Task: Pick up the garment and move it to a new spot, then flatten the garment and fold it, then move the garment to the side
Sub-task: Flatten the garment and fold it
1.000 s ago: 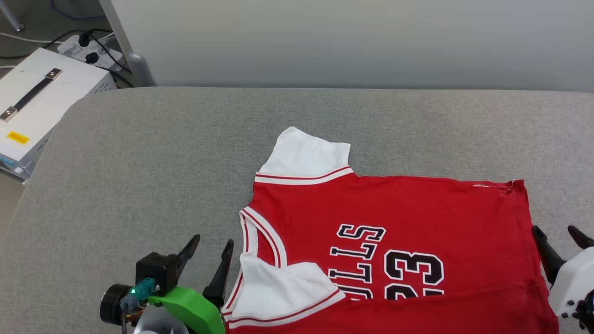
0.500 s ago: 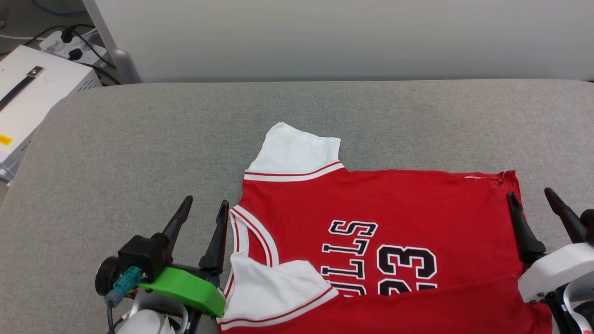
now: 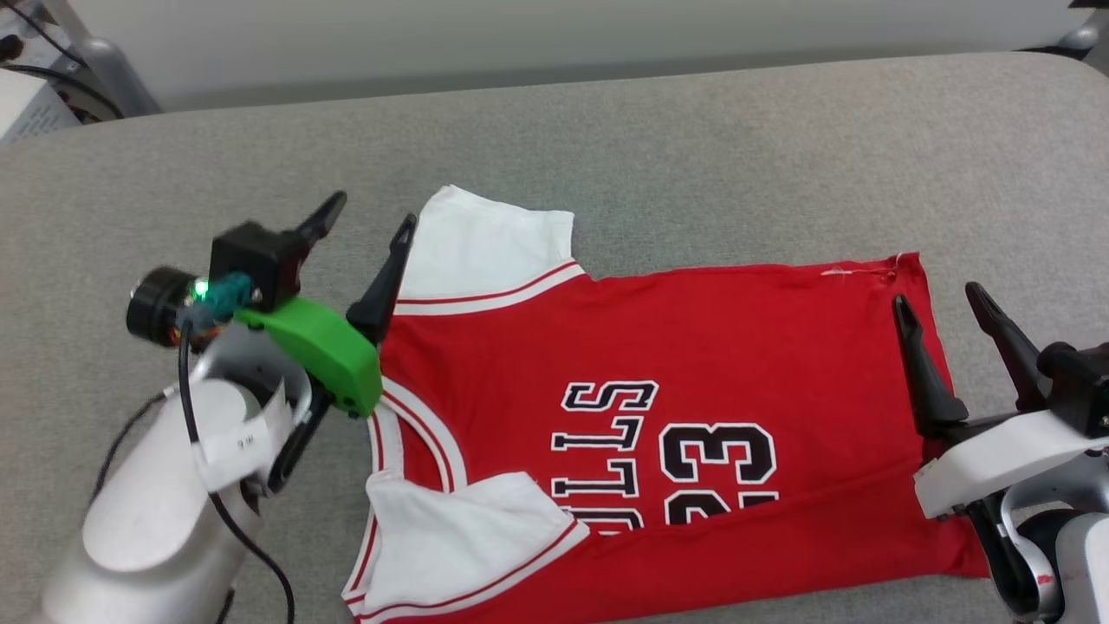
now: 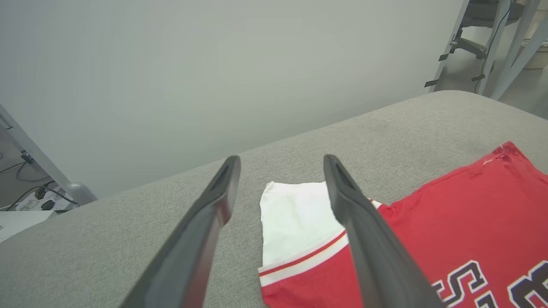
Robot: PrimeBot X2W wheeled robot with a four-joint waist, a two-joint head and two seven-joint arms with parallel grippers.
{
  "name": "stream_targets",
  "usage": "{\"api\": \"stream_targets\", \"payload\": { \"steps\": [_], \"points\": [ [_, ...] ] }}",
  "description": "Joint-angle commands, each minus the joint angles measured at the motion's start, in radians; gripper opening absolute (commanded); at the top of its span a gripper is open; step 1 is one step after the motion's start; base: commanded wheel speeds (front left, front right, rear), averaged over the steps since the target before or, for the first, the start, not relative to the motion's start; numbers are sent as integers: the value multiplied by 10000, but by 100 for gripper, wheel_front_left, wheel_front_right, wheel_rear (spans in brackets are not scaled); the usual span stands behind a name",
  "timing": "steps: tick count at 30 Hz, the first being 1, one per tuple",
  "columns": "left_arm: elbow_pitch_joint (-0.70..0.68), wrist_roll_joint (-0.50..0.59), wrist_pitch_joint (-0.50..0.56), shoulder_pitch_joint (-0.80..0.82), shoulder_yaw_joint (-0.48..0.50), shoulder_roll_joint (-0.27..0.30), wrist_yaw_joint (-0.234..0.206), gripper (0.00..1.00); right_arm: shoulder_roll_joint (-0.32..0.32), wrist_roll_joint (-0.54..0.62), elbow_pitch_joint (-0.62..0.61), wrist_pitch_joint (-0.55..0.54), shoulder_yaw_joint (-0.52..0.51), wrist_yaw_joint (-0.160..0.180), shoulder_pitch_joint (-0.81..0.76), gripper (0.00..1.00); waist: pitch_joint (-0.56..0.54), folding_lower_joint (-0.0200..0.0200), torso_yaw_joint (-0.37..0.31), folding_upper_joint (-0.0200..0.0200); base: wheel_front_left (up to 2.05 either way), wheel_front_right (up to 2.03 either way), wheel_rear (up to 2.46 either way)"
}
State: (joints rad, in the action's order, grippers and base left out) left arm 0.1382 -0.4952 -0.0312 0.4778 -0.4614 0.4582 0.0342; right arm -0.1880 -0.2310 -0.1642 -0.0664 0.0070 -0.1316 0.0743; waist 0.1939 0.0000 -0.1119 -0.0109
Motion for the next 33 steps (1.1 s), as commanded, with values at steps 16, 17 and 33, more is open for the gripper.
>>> {"api": "stream_targets", "payload": {
  "steps": [16,17,33],
  "points": [
    [2937,-1497,6456,4924,-1329,1202,950,100,629,-71,376,931,732,9,1420,100,2828,0,-2033,109,0,0,0],
    [3104,-1606,6707,5131,-1342,1225,952,100,644,-81,467,991,770,9,1475,100,2928,0,-2088,109,0,0,0],
    [4995,-1374,7755,5945,-2111,1516,924,0,775,-214,1245,1493,873,9,1777,100,3268,0,-2293,109,0,0,0]
  ]
}}
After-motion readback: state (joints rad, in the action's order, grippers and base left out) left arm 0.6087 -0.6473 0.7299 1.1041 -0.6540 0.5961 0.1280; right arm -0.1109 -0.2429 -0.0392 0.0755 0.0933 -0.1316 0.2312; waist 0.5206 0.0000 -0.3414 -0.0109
